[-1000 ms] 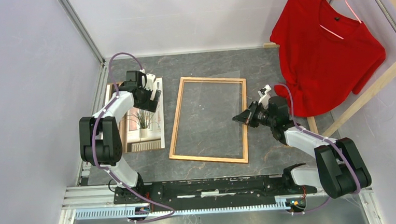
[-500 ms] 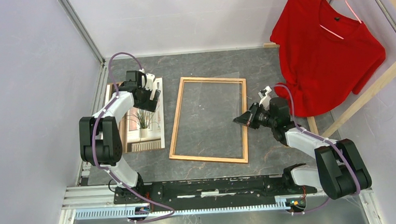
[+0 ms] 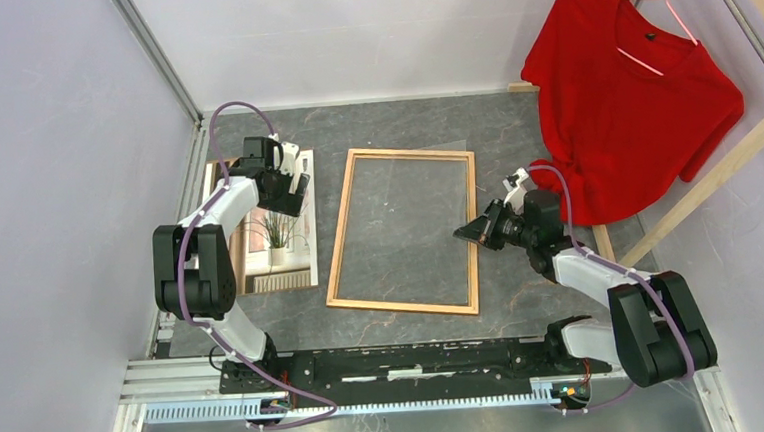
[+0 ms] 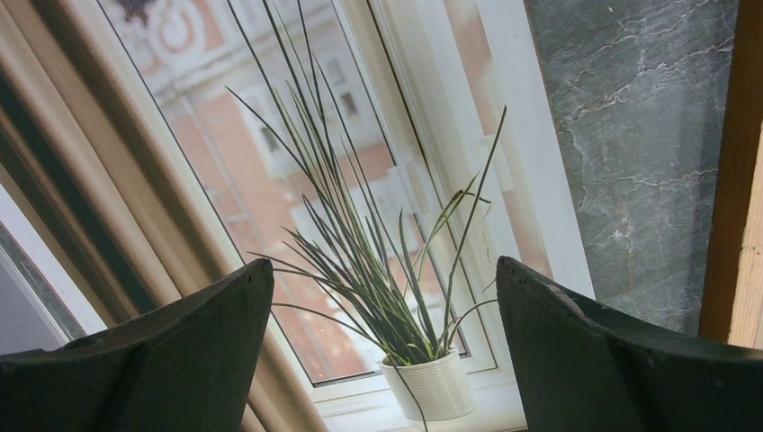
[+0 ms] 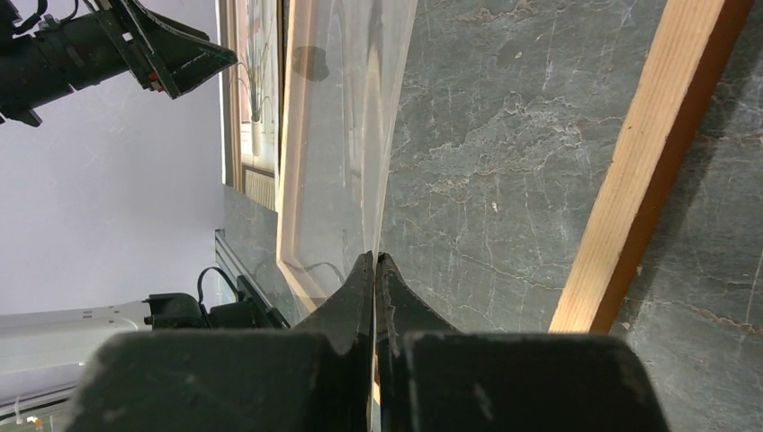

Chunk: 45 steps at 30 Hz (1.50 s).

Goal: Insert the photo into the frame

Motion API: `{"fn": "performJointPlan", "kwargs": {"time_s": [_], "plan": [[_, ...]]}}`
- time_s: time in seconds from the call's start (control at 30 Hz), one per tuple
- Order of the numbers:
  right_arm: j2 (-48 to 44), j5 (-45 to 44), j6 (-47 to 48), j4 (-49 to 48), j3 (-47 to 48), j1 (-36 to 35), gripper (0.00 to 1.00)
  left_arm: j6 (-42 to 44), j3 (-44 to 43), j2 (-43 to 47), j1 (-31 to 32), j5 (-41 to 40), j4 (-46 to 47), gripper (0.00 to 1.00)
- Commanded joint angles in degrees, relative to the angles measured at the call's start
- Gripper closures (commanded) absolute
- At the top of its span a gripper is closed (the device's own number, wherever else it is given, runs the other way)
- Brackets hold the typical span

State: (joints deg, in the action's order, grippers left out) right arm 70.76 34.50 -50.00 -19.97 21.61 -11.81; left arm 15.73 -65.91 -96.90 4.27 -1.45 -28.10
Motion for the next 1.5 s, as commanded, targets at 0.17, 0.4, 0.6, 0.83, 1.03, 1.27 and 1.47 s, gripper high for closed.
{"fn": "performJointPlan", "kwargs": {"time_s": [0.17,0.4,0.6,0.83,1.03,1.27,1.47], "plan": [[-1.78,0.81,1.47,-1.89,-1.04,0.78,1.00,0.45,-0.01,1.41,0.23,-0.64,2.04,0.01],[-2.48,0.67,2.08,-1.81,-1.61,1.36,1.00,0.45,0.17,1.54,0.26,-0.40,2.03,0.01],[-2.47,3.17,1.65,-6.59,-1.33,1.36,1.00,0.45,1.05,1.55,0.76,0.07,2.44,0.01],[-5.39,6.38,1.99,-10.35,0.10,0.90,1.00,-0.78,1.75,-0.07,4.06,0.94,3.50,0.01],[-6.36,8.15,0.19,-14.48,0.08,0.48,1.00,-1.83,1.64,-2.41,5.80,1.19,4.64,0.02],[-2.53,8.13,-1.21,-17.21,-0.63,0.58,1.00,-2.44,2.12,-4.24,6.83,1.19,5.90,0.02],[1.20,7.53,-3.21,-18.79,-1.54,0.61,1.00,-2.63,2.64,-4.52,7.52,1.19,6.59,0.02]]}}
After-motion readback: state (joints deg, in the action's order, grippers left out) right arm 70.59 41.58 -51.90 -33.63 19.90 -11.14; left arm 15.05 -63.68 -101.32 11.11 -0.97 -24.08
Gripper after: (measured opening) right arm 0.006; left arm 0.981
